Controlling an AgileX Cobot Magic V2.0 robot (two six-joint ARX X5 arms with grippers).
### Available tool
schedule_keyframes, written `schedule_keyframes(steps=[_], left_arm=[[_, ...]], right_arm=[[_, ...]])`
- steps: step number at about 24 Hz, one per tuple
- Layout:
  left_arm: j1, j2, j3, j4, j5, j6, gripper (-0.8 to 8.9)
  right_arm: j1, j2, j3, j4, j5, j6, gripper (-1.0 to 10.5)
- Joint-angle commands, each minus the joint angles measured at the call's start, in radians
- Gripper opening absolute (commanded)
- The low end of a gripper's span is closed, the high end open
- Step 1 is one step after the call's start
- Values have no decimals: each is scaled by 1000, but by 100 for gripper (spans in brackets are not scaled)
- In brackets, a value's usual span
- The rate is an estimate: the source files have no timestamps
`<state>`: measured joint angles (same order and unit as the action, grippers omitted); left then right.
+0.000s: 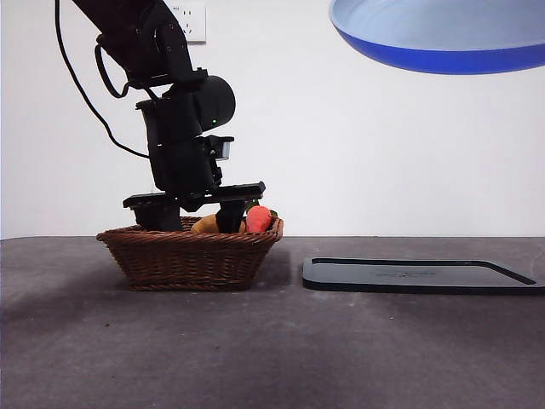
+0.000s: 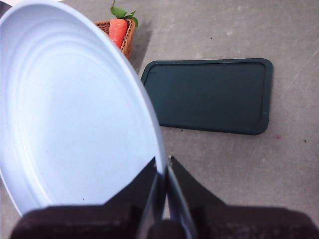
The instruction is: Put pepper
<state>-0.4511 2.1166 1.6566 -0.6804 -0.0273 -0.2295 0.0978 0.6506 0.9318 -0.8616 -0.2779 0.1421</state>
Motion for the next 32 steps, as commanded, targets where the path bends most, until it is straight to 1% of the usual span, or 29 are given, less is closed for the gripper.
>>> schedule_keyframes(steps=[1, 4, 6, 14, 21, 24, 27, 28, 29, 31, 32], left_arm=[[-8, 25, 20, -6, 3, -8, 190], [-8, 25, 20, -25, 3, -9, 139], [-8, 24, 20, -32, 3, -10, 124], [-6, -27, 20, -61, 2, -11, 124], [-8, -152, 20, -108, 3, -2, 124], [-19, -223, 20, -138, 3, 0, 124], [-51, -320, 20, -173, 14, 9, 124], [-71, -352, 20, -181, 34, 22, 124], [-94, -380, 20, -186, 55, 23, 124], [-153, -415, 20, -186, 111, 23, 125], [-188, -416, 20, -185, 145, 23, 125]], right_arm=[[1, 10, 22, 15, -4, -4, 6], [1, 19, 22, 15, -4, -9, 6], [1, 25, 22, 15, -4, -9, 6], [1, 72, 22, 14, -5, -8, 6], [1, 170, 22, 16, -9, -8, 6], [1, 240, 22, 30, -10, -8, 6], [1, 360, 22, 84, -12, 0, 6], [1, 408, 22, 108, -17, 2, 6], [2, 459, 22, 136, -40, 12, 6], [2, 557, 22, 198, -92, 48, 6], [2, 601, 22, 226, -100, 67, 6]])
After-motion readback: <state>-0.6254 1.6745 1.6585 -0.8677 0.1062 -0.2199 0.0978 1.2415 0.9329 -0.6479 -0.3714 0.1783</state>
